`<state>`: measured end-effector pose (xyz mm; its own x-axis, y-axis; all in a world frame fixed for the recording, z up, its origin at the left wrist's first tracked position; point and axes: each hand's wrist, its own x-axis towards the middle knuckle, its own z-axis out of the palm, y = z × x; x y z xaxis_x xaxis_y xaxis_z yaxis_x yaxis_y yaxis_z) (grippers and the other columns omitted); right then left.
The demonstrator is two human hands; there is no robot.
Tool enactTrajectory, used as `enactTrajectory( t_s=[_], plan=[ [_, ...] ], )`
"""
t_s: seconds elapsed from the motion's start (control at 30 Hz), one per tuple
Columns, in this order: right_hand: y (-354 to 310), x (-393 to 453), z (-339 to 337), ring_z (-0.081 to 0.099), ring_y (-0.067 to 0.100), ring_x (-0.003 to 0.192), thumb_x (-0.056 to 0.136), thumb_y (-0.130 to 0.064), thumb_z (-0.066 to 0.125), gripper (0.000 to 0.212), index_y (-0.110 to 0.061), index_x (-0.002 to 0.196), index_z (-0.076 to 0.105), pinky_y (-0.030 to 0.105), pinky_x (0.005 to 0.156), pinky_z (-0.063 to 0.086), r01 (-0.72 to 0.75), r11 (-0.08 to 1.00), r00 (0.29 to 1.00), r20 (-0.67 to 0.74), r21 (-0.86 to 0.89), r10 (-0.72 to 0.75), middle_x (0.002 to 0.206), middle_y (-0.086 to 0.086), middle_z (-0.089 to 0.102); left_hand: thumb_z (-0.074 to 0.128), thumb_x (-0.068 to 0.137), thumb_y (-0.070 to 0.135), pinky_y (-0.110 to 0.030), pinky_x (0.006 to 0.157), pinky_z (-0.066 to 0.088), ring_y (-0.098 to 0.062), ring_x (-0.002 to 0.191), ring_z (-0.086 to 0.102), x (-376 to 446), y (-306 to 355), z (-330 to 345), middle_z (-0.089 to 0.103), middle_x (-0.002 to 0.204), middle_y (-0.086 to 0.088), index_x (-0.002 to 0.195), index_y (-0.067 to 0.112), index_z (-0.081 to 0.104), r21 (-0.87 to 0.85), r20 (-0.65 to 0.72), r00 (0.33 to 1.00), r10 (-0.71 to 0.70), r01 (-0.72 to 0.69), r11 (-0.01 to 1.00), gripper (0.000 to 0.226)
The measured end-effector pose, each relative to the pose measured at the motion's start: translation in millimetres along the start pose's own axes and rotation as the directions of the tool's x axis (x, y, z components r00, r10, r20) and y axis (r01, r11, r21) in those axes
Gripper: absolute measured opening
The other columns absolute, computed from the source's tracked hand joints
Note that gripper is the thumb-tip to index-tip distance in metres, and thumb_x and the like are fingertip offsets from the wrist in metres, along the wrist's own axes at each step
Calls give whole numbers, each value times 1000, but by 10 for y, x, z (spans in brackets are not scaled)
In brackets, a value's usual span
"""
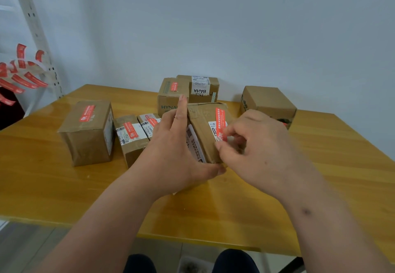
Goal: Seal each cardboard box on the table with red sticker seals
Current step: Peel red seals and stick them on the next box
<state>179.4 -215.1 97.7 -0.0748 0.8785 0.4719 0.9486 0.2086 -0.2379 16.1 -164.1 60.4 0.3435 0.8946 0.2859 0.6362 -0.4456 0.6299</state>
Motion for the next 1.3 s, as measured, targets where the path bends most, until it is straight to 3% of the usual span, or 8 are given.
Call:
enactTrajectory(
  t_s=[0.2, 0.27, 0.37, 0.53, 0.67, 0.77, 1.17, 1.3],
  plan=[
    [-37, -14, 63, 53, 13, 81, 93, -27, 58, 15, -16, 92, 68, 14, 60, 32, 53, 996, 997, -55, -77, -57, 96, -2, 52, 71, 45, 72, -35, 114, 29, -12, 138, 19, -6, 3, 9, 13, 145, 20, 146, 35, -27, 13, 1, 1000, -3, 3, 1000, 146],
    [-93, 3, 59, 57, 18, 72, 78, -18, 75, 11, -12, 75, 66, 19, 56, 30, 70, 981, 997, -27, -179, -76, 81, 2, 57, 73, 46, 72, -35, 114, 29, -12, 140, 18, -10, 6, 14, 12, 146, 20, 146, 35, -27, 12, -2, 1000, -6, 6, 1000, 146],
    [-196, -15, 28, 54, 16, 58, 43, -13, 94, 35, -10, 61, 64, 19, 48, 24, 90, 960, 995, -22, -264, -100, 66, 3, 58, 71, 46, 73, -34, 114, 27, -12, 141, 16, -16, 19, 15, 11, 147, 19, 146, 34, -27, 12, -11, 1000, -6, 6, 1000, 145],
    [-108, -26, 136, 35, 12, 90, 88, -20, 62, 24, -13, 109, 53, 22, 70, 30, 98, 976, 995, 53, -192, -90, 97, -4, 33, 64, 42, 75, -36, 114, 28, -13, 141, 16, -14, 25, 5, 11, 148, 19, 147, 33, -27, 14, -9, 1000, -18, 18, 1000, 146],
    [-207, 0, 47, 32, 12, 77, 85, -8, 60, 30, -25, 94, 37, 18, 51, 14, -7, 984, 1000, 22, -179, 11, 92, -7, 31, 72, 46, 72, -37, 116, 27, -12, 141, 16, -20, 9, 2, 11, 147, 21, 146, 34, -28, 9, -4, 1000, -8, 8, 1000, 146],
    [-214, 5, -59, 34, 12, 78, 98, -16, 46, 27, -27, 96, 22, 18, 50, 17, -64, 991, 994, 86, -114, 74, 98, -8, 34, 78, 49, 68, -35, 115, 27, -12, 141, 16, -29, 0, 4, 10, 148, 20, 146, 34, -29, 11, -3, 1000, -2, 2, 1000, 148],
    [-99, 55, -214, 40, 4, 66, 99, -25, 41, 26, -27, 76, 29, 19, 51, 26, 19, 996, 988, 154, -82, -6, 82, -10, 40, 79, 50, 69, -36, 114, 31, -11, 140, 17, -26, 9, 5, 10, 146, 23, 144, 37, -30, 28, 12, 1000, 29, -29, 999, 147],
    [-50, 49, -234, 53, 13, 77, 96, -25, 41, 22, -24, 74, 38, 29, 61, 45, 32, 999, 994, 102, -41, -27, 88, -3, 53, 79, 49, 68, -38, 115, 30, -10, 139, 17, -30, 11, 10, 11, 147, 22, 144, 38, -30, 19, 16, 999, 35, -36, 999, 148]
  ],
)
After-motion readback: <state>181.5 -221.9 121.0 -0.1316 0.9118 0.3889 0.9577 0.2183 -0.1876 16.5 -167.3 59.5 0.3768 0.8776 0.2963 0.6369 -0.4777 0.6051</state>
